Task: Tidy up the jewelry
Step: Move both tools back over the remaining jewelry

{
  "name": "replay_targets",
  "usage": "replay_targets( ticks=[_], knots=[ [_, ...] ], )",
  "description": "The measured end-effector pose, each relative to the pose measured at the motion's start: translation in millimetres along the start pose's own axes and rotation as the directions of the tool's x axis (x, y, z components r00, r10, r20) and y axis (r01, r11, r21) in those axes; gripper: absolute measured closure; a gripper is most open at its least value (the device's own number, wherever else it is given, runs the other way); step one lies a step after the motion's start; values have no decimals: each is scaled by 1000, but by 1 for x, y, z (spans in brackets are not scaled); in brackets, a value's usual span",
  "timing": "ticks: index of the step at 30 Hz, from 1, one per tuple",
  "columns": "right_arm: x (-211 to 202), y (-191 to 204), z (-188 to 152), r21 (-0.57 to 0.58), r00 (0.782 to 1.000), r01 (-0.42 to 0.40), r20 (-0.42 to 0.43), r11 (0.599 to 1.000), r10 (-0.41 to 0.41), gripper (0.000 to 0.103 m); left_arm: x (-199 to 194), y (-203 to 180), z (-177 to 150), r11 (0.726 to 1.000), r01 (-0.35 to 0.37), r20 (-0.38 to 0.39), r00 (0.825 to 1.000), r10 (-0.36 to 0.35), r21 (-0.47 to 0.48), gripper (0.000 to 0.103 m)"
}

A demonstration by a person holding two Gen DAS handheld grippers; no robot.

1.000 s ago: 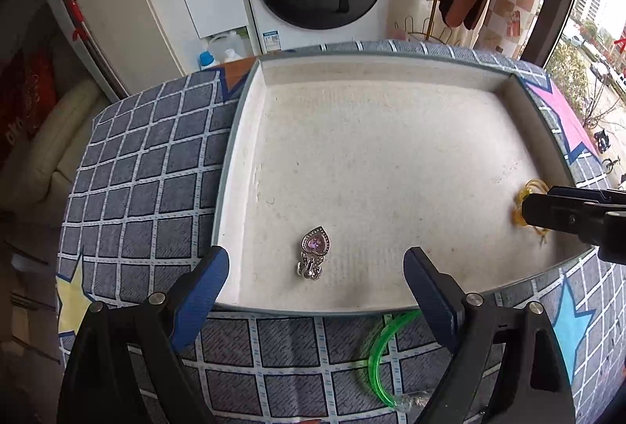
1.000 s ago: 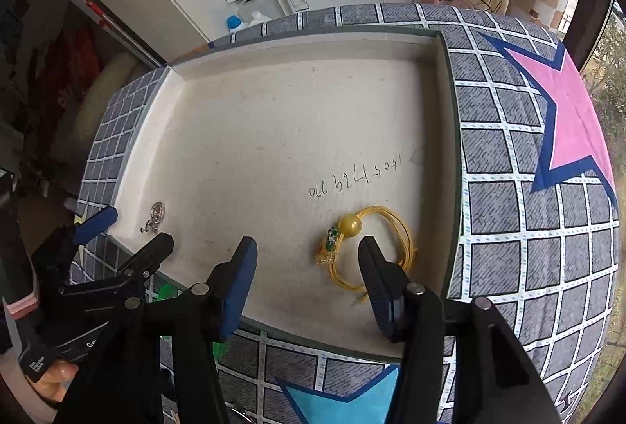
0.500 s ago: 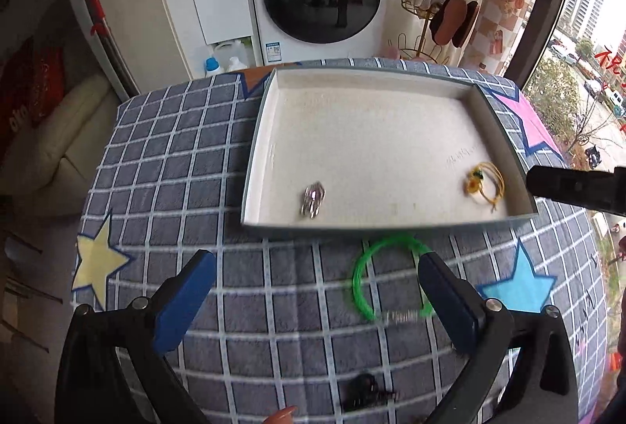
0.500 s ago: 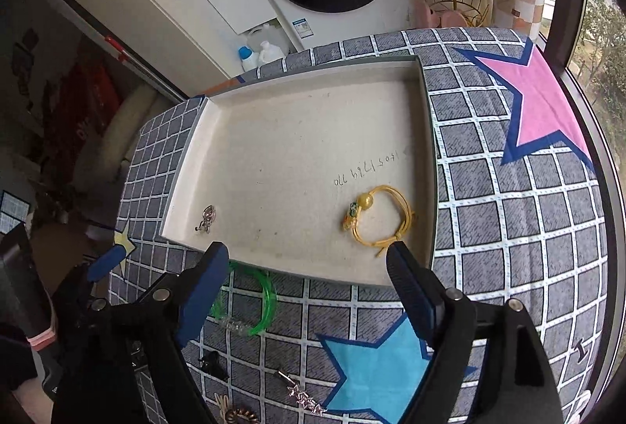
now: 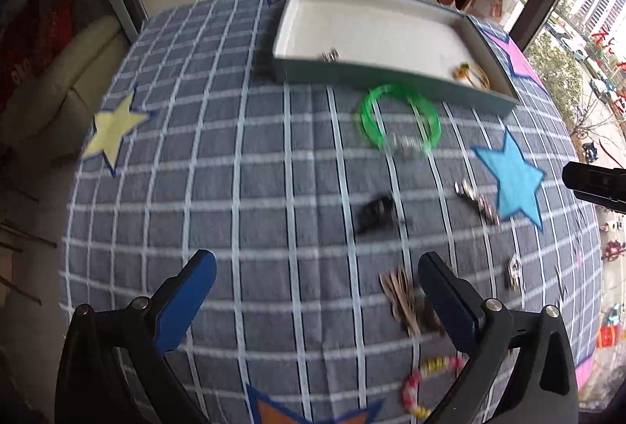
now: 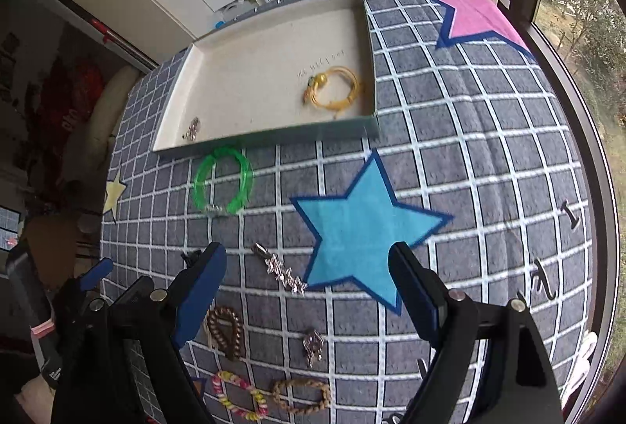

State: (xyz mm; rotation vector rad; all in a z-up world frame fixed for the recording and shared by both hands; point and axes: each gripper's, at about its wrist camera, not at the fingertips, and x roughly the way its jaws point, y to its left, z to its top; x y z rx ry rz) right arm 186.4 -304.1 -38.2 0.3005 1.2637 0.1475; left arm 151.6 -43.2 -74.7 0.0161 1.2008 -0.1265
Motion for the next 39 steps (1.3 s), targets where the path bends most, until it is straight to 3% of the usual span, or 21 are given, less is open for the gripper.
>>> replay_targets(
  ticks=[9, 13, 19, 29, 35, 39],
  knots=[
    [4, -20, -70, 9, 991, 80, -104, 997, -79, 16, 2, -20, -64, 998, 15, -107, 994, -9, 57, 0],
    [10, -26, -93, 23, 983, 109, -150, 994, -104, 16, 9, -25, -79, 999, 24, -149, 989, -18, 37, 0],
    [19, -26, -113, 0, 970, 165, -184, 986, -162, 16, 17, -31, -86, 999, 3, -154, 988, 2, 35, 0],
    [34, -14, -125, -77, 953, 235, -176, 969, -245, 18, 31, -40, -87, 997, -22, -169, 985, 34, 72, 0],
    [46, 12, -127, -155, 941, 282, -149, 947, -305, 27, 35, -42, -91, 995, -19, -157, 987, 34, 93, 0],
    [56, 40, -133, -214, 932, 311, -120, 926, -341, 38, 30, -47, -94, 994, -2, -149, 989, 17, 106, 0]
  ],
)
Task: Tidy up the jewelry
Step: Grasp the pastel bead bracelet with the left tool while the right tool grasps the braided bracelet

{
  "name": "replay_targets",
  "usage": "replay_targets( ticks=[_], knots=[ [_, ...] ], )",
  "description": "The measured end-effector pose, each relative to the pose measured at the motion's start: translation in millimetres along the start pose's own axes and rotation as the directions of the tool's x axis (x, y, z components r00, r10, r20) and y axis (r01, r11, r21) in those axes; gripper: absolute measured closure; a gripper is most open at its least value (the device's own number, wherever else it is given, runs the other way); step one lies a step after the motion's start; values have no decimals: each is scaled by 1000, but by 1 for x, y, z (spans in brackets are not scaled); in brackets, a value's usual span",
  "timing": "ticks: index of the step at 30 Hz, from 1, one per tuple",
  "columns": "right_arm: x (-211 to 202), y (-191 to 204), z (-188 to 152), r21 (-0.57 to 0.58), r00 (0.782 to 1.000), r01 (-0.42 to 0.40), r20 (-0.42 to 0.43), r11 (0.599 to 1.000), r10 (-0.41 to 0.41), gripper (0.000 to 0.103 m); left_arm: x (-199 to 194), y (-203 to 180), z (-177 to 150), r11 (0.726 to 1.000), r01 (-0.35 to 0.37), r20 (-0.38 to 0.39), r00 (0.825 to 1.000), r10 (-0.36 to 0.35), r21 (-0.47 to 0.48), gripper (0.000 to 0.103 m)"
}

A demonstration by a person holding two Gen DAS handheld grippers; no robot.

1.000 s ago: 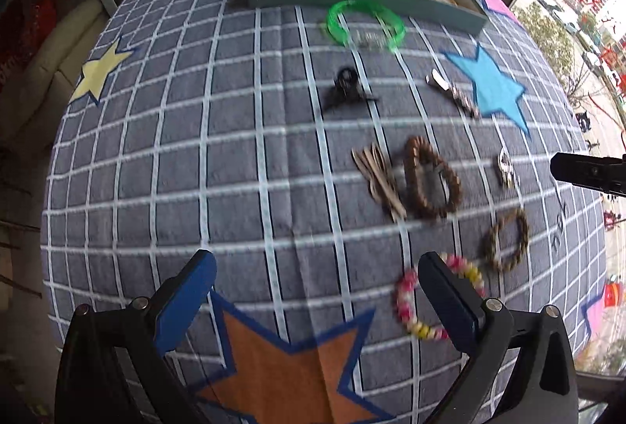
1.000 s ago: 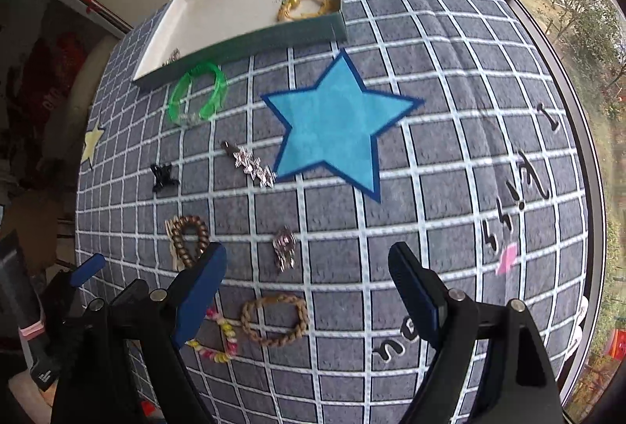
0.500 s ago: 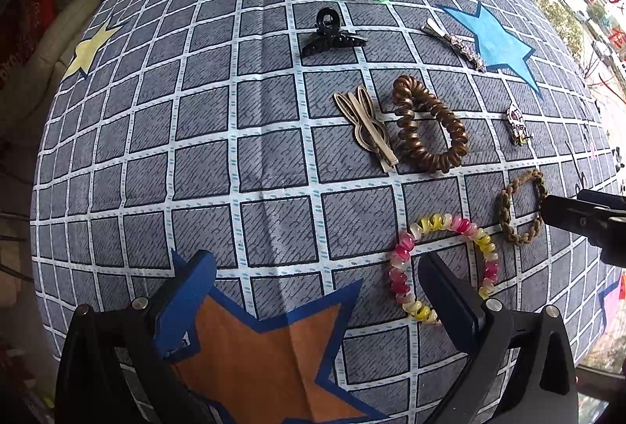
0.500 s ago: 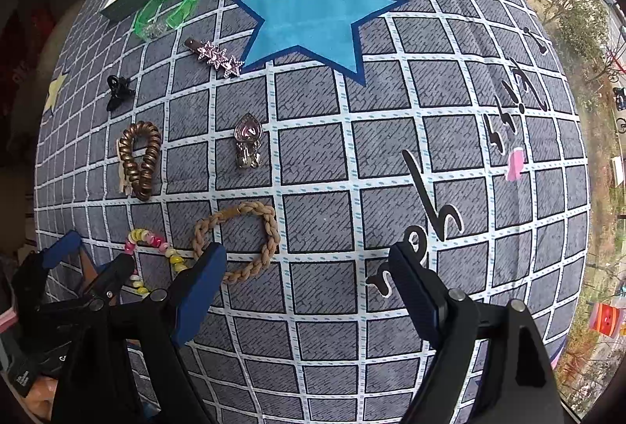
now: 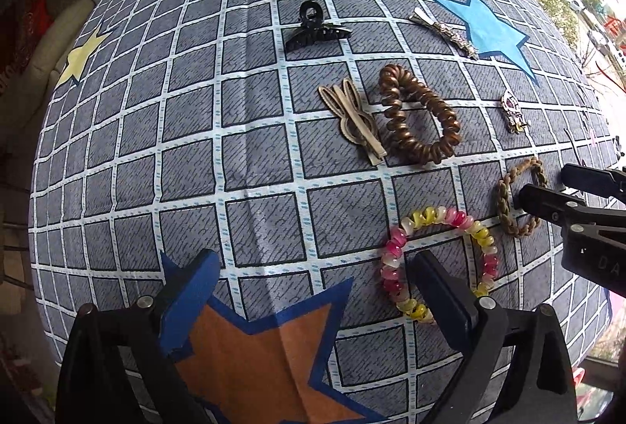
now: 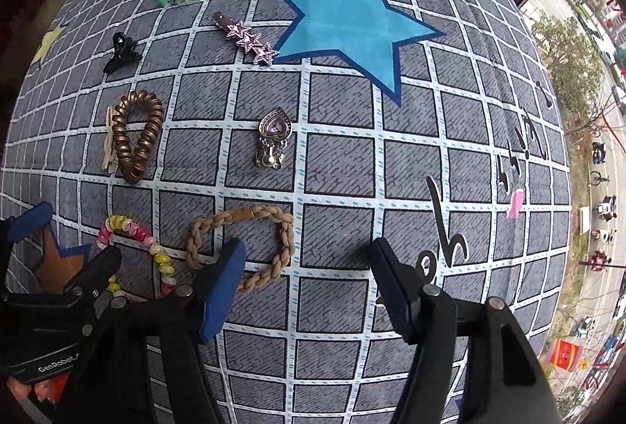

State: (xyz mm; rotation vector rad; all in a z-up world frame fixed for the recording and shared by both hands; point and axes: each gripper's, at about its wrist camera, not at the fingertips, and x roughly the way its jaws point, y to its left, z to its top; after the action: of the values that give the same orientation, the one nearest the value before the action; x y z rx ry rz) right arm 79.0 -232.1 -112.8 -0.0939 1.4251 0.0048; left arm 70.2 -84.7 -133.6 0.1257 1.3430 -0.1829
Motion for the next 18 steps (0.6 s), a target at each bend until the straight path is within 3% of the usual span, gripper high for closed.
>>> replay_targets(
  ticks=[3, 7, 11, 14, 16, 18],
  knots=[
    [-1, 12, 0, -7, 1000, -2, 6, 1000, 2, 45, -10, -7, -1, 1000, 21, 7, 1000, -21, 15, 7],
    [0, 15, -5, -29, 1000, -8, 15, 1000, 9, 68, -22, -25, -5, 997, 33, 17, 999, -34, 67, 27],
    [-4, 20, 1, -29, 1000, -12, 8, 1000, 12, 76, -27, -38, -4, 994, 41, 21, 999, -43, 102, 39],
    [-9, 17, 4, -28, 1000, -11, 6, 1000, 11, 84, -28, -47, -1, 993, 45, 24, 999, -48, 110, 60],
    [-10, 18, 6, -25, 1000, -11, 5, 1000, 11, 93, -28, -49, 0, 991, 56, 21, 998, -59, 119, 82],
    [-9, 9, 9, -7, 1000, -23, 3, 1000, 23, 96, -29, -47, 6, 990, 99, 7, 995, -100, 98, 82]
  ],
)
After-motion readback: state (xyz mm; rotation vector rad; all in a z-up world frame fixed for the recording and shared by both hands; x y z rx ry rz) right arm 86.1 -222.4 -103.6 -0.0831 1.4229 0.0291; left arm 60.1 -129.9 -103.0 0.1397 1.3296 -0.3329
